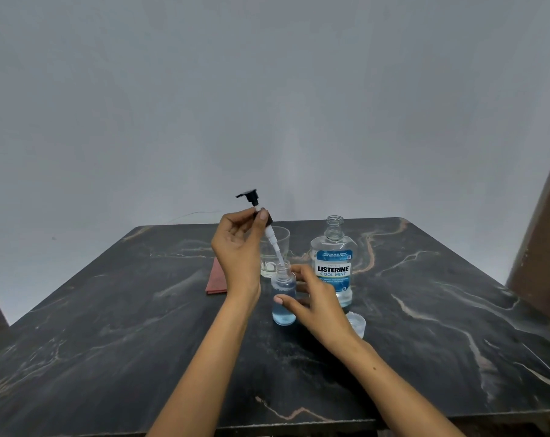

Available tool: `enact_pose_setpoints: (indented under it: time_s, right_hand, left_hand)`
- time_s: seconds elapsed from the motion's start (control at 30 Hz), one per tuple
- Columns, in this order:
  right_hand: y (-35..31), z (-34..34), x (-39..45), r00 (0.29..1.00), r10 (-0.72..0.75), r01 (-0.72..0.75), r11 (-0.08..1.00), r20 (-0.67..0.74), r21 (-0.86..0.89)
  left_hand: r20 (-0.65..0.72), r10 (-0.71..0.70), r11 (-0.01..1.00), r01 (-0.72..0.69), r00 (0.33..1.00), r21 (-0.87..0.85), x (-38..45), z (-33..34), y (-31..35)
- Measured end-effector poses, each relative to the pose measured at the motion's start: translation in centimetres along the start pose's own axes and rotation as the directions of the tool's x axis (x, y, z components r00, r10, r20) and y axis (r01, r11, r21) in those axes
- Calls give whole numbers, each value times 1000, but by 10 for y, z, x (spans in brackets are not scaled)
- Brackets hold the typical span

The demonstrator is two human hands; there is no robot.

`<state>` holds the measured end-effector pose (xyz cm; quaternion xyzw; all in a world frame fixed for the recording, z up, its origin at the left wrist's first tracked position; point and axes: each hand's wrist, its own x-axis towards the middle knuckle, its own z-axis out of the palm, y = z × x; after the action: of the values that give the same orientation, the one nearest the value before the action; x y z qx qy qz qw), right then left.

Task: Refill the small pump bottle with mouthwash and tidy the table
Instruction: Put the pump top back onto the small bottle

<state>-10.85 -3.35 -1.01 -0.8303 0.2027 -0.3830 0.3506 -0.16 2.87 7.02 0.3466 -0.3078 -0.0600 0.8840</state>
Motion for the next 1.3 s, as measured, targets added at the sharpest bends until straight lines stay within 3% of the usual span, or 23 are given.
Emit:
enact_pose_setpoints:
  time_s: [0.33,0.67,0.83,0.9,1.0,1.1,1.2,1.3]
  right_hand:
    - [-1,-1,0,1000,-19,19,1000,10,4]
    - [-2,-1,0,1000,4,-4,1000,2,11]
    - [-2,-2,0,1000,16,-16,996,12,85]
    - [-2,-1,0,1000,24,-25,994,16,104]
    - [-2,-1,0,999,37,-38,994,13,102]
    - [-2,-1,0,999,43,-44,995,14,87]
    - [-3,-1,0,999,51,-52,995,13,90]
    - [-2,-2,1,999,48,-49,993,7,107]
  left_hand:
    - [337,-99,969,13,936,248,-25,-33,-22]
    - [304,-95,912,-40,948,409,-27,-31,-24]
    - [441,-256,961,177,860,213,-15,-43,-24]
    - [494,-275,960,203,825,195,-13,-45,-24]
    - [459,-195,962,78,867,262,-15,-43,-25]
    - [364,-81,899,-90,928,428,-15,-39,-28]
    - [364,-106,905,-62,925,420,-15,-39,-28]
    - [447,-185,946,35,875,322,-11,-46,-22]
